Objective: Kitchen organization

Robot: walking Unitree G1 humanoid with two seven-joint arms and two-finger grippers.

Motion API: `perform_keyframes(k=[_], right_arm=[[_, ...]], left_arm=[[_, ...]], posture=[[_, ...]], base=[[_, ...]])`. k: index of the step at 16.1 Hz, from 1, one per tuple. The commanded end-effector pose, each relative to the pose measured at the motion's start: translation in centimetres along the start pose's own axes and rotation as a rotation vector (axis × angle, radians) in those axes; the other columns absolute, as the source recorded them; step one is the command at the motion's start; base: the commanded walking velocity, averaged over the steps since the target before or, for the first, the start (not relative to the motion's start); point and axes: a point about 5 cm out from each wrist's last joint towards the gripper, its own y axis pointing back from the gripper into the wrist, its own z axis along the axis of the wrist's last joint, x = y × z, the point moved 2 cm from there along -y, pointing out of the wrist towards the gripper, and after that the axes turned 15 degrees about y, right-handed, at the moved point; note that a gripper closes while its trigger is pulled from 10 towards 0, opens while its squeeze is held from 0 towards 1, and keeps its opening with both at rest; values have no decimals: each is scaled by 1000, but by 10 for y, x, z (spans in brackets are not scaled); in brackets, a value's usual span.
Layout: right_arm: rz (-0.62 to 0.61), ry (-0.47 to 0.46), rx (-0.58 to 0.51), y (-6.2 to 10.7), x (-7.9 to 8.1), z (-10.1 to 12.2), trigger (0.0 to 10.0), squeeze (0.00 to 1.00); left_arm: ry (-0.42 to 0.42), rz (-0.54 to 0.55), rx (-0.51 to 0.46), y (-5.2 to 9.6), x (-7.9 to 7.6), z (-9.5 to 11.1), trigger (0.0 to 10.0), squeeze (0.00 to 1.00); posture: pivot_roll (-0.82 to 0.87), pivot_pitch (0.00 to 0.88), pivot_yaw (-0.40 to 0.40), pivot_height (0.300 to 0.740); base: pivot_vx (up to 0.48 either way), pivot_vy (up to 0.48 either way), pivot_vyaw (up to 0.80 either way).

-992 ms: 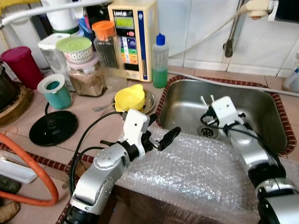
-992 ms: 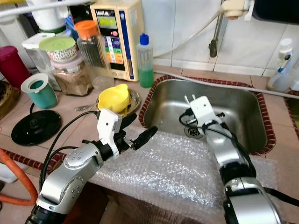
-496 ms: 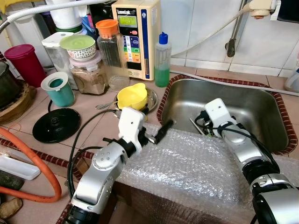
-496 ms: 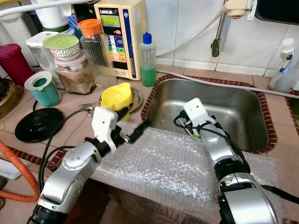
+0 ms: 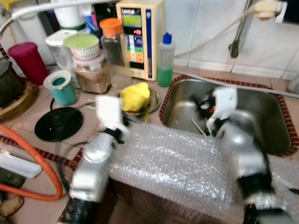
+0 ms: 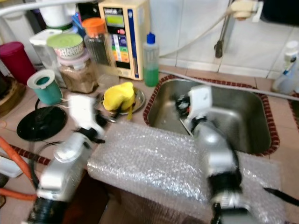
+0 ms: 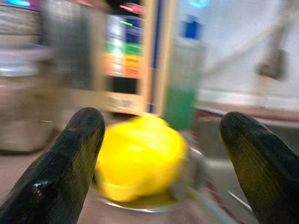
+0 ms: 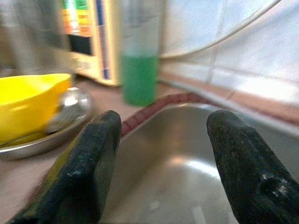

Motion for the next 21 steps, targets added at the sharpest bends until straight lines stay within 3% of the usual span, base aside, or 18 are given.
perform_keyframes(k=[1,4,5,7,8,10,11,14,17,18,19,21], right_arm=[[28,-20,-77,0,4,22,10000,1000],[146,-77,-138,12,29,37,10000,1000],[242,-92,-158,23,48,45,10000,1000],[321,-117,-155,39,66,51,10000,969],[357,-131,-143,49,72,55,10000,0],[378,-139,-133,55,76,57,10000,0],[391,-140,-124,58,79,58,10000,0],[398,-135,-110,64,83,61,10000,0],[383,-142,-96,70,86,68,10000,0],[383,-142,-93,72,87,69,10000,0],[385,-141,-87,74,88,69,10000,0],[387,-134,-86,73,88,70,10000,0]], left_arm=[[4,54,-9,-2,10,2,10000,1000],[19,144,-15,-7,25,5,10000,1000],[42,184,-6,-12,33,5,10000,1000],[72,205,34,-27,34,2,10000,1000],[112,214,32,-36,33,4,10000,1000],[130,223,46,-44,33,5,10000,1000],[133,228,86,-51,32,3,10000,0],[107,248,175,-62,33,-1,10000,0],[91,318,246,-65,49,-7,9451,0],[104,329,269,-66,51,-9,9765,0],[120,333,303,-67,53,-12,9098,0],[110,322,310,-69,51,-12,6824,0]], posture=[[57,0,67,740],[45,0,77,740],[41,0,85,740],[29,0,90,740],[27,0,90,740],[21,0,95,740],[16,0,102,740],[4,0,138,740],[-13,0,162,740],[-16,0,167,740],[-20,0,173,740],[-22,0,177,740]], base=[[0,0,0],[0,0,0],[0,0,0],[0,0,0],[0,0,0],[0,0,0],[0,0,0],[0,0,0],[0,0,0],[0,0,0],[0,0,0],[0,0,0]])
